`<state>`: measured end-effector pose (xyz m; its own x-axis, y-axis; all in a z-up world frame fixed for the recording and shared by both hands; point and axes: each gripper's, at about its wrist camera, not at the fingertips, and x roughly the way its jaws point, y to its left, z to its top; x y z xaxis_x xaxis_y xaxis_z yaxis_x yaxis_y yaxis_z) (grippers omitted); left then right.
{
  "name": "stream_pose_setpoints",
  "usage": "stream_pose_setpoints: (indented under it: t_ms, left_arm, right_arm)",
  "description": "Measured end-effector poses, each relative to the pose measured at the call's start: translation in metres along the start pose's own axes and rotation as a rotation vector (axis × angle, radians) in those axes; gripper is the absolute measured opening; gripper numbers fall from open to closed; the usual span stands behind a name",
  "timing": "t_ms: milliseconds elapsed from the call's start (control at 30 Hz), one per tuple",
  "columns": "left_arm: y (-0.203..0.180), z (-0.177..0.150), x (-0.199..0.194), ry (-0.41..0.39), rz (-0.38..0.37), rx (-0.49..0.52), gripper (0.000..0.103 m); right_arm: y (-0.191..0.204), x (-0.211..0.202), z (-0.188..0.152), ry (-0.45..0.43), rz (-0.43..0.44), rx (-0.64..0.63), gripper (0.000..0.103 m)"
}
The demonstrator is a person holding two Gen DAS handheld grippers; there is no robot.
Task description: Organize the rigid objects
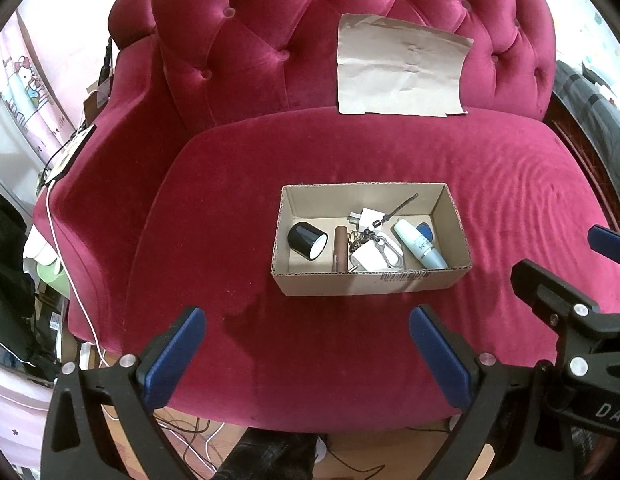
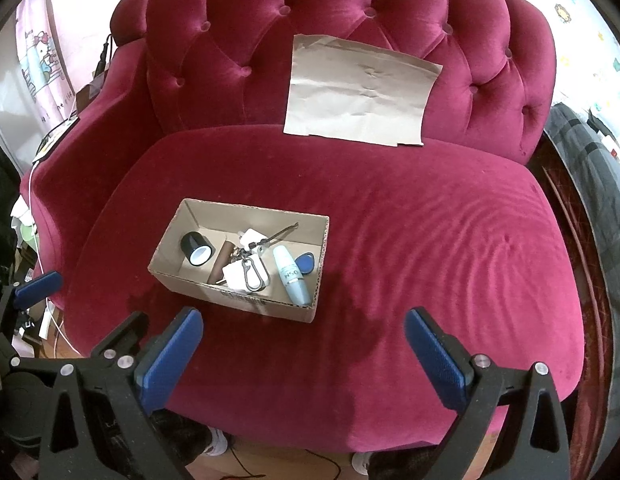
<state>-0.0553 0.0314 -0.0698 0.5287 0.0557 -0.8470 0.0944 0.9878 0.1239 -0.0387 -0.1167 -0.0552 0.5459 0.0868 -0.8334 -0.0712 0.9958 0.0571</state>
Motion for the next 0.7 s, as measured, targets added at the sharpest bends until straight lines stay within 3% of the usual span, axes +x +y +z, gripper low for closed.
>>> stream_pose_setpoints:
  t_ms: [700]
  left_arm:
    - [0.0027,-0.0001,-0.0036,-0.004,0.008,-0.007,0.103]
  right_arm:
    - [0.0052,-0.0037,0.0019,-0.014,-0.010,-0.003,0.103]
